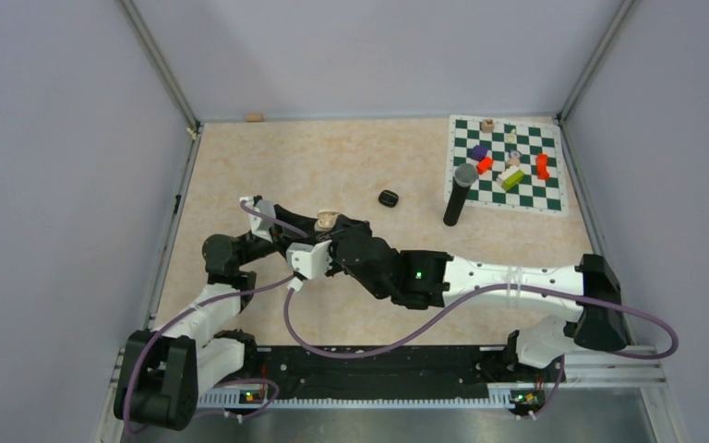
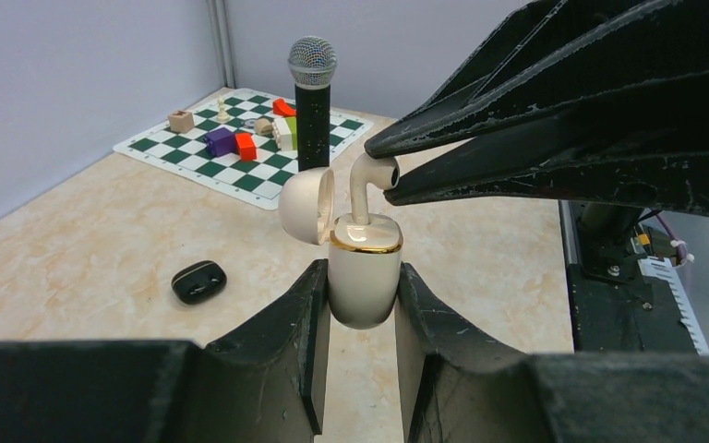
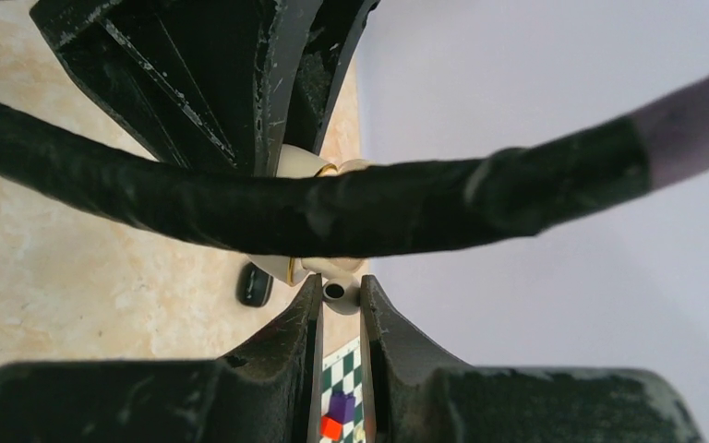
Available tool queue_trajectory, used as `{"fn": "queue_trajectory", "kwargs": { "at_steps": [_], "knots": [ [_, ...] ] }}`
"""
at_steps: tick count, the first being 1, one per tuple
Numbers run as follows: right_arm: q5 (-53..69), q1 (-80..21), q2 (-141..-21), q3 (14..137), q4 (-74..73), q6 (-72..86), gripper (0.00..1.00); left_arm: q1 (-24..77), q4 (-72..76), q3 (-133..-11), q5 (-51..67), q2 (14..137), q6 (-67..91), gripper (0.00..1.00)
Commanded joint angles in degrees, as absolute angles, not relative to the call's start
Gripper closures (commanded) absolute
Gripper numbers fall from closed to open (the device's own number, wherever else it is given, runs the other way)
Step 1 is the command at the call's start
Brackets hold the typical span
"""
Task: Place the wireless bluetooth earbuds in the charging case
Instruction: Adjust the right earbud in the right side groove of the charging case.
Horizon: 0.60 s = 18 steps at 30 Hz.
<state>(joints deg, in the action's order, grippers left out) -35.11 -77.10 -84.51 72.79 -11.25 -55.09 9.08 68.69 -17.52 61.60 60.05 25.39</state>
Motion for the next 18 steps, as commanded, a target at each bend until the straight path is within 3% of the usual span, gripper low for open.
{"fn": "queue_trajectory", "kwargs": {
  "at_steps": [1,6,18],
  "knots": [
    [-38.5,-78.5,-85.6,70.6,-4.2,-58.2,0.88,9.1,71.8,-18.1,61.5,59.2,25.8,1.0],
    [-39.3,-78.5,-85.3,70.8,-2.3,-58.2,0.88,9.1,71.7,-18.1,61.5,59.2,25.7,1.0],
    [-32.1,-79.2,-84.2,73.0,-12.8,-51.9,0.88,9.1,71.5,-18.3,61.4,59.1,25.8,1.0]
  ]
}}
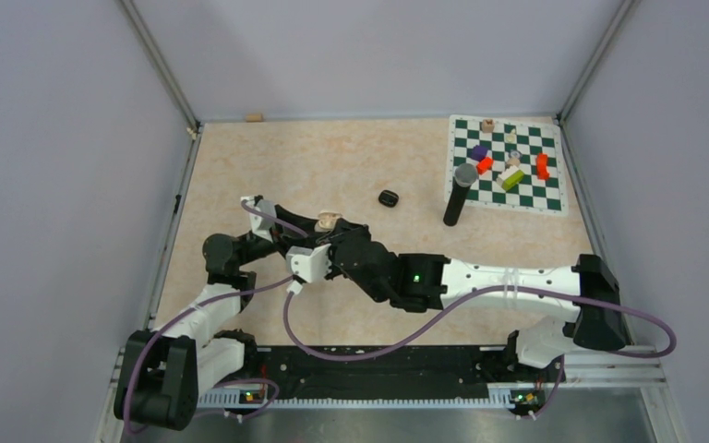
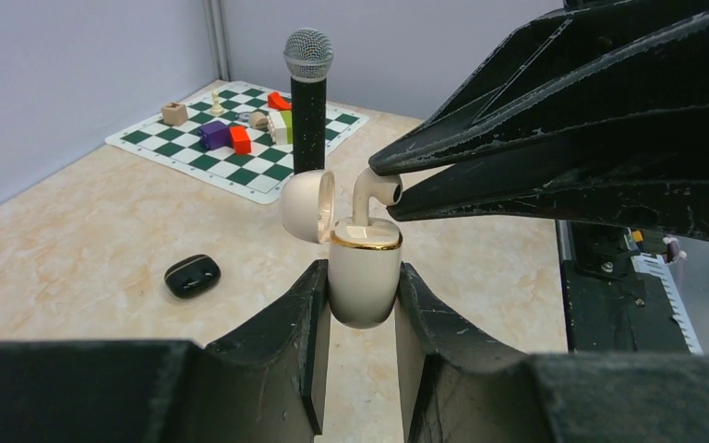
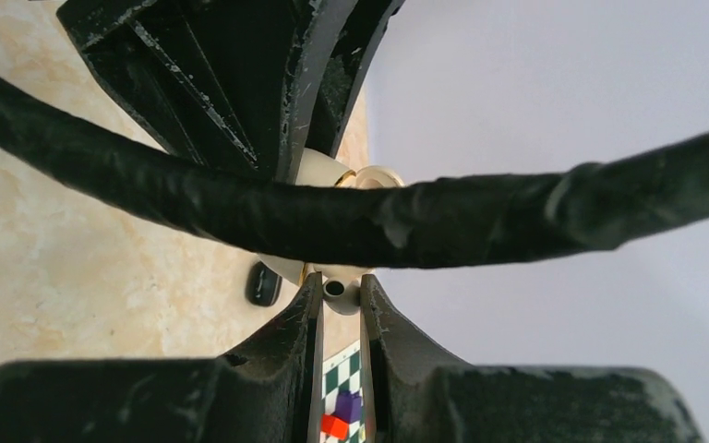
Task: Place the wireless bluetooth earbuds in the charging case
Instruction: Adjust the right earbud in the right side groove of the charging case.
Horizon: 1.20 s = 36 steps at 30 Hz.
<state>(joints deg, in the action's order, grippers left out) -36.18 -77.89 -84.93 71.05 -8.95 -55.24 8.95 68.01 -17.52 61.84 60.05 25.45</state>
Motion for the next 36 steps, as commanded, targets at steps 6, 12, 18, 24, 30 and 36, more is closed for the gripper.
{"fn": "queue_trajectory", "kwargs": {
  "at_steps": [6,12,18,24,30,36],
  "knots": [
    [-30.1,-79.2,-84.1,75.4,-15.7,-49.5,0.8,9.1,71.5,-18.3,61.4,59.0,25.8,1.0],
    [-29.6,-79.2,-84.3,77.8,-17.6,-48.1,0.71,9.1,71.5,-18.3,61.4,58.9,25.8,1.0],
    [-29.4,-79.2,-83.5,80.7,-20.3,-47.3,0.61,9.1,71.9,-18.4,61.3,58.9,26.3,1.0],
    [-29.3,-78.7,-82.1,84.5,-22.9,-45.9,0.43,8.7,74.0,-18.8,61.4,58.1,28.2,1.0],
    [-26.5,-76.6,-80.5,91.0,-27.7,-42.3,0.4,8.5,75.7,-19.2,61.8,57.6,30.1,1.0],
    [-17.4,-71.1,-77.4,97.8,-33.7,-35.9,0.39,8.4,78.8,-20.0,62.0,57.0,34.2,1.0]
  ]
}}
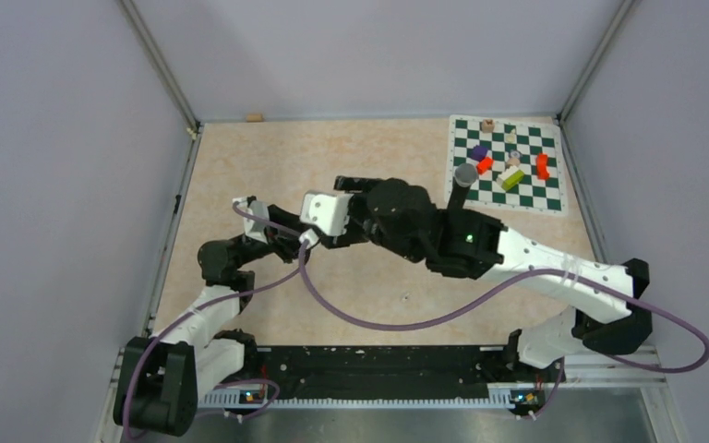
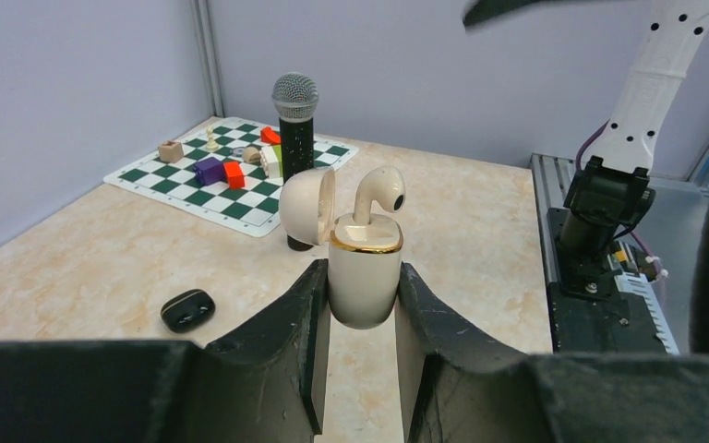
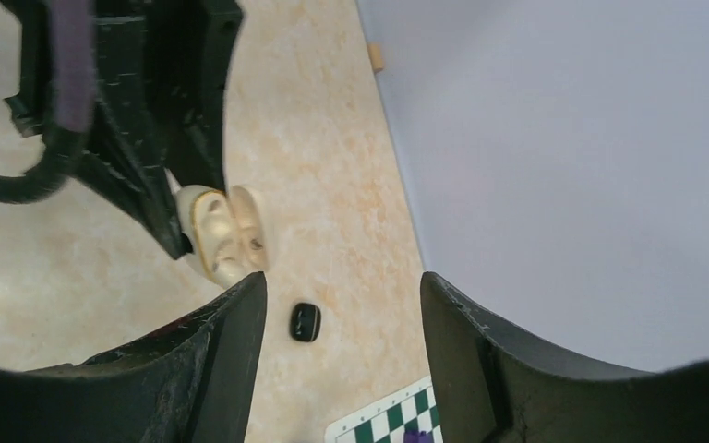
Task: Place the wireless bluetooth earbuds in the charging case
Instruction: Adjust the right earbud in the right side groove of the charging case.
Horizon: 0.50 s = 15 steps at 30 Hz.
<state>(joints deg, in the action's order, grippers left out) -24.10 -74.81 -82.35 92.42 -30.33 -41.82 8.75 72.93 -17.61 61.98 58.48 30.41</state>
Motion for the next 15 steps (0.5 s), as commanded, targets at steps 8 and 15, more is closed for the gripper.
{"fn": "queue_trajectory", "kwargs": {
  "at_steps": [8,15],
  "knots": [
    [-8.9,-62.3,-71.0,88.3,-27.8,-30.6,0.35,8.2,85.6,-23.4,60.0,56.8,48.4,1.0],
    [-2.6,-61.0,-72.1,90.3,-29.4,-27.3,0.3,8.3,88.6,-26.3,60.2,58.1,57.6,1.0]
  ]
}}
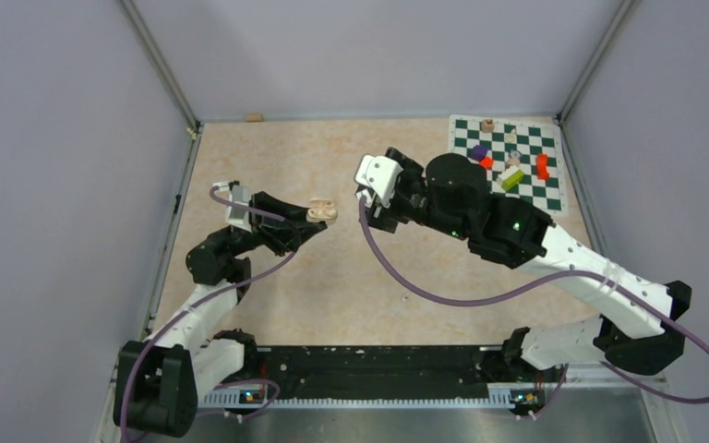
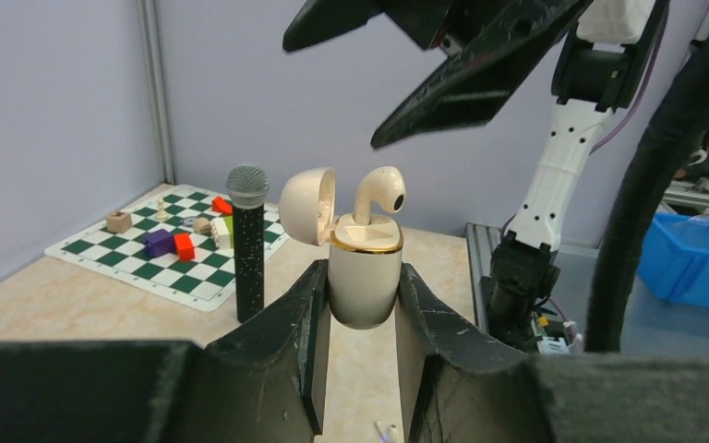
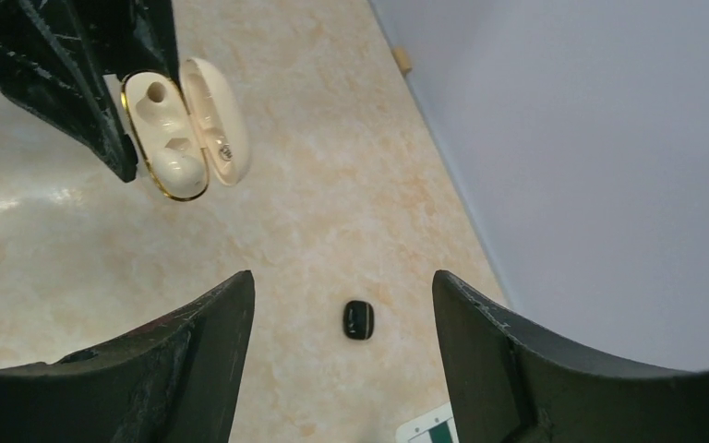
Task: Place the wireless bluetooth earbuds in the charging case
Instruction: Adjust the right earbud in the right side groove of the charging case.
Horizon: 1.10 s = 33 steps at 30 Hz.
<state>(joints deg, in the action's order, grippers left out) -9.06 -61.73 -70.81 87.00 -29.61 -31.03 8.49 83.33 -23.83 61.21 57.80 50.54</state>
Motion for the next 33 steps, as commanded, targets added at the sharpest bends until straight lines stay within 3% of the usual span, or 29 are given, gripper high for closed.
{"fn": "queue_trajectory", "kwargs": {
  "at_steps": [1,12,33],
  "knots": [
    [-0.6,-61.0,-72.8,91.8,-30.9,-26.5,0.3,8.4,88.7,-26.1,60.1,58.2,57.7,1.0],
    [12.2,-61.1,-79.3,98.5,-37.2,-22.5,0.3,8.4,89.1,-25.2,60.5,56.9,57.8,1.0],
    [7.9,-61.0,-81.7,102.2,-35.5,-18.7,0.3,8.4,88.8,-24.8,60.8,56.6,57.1,1.0]
  ]
}}
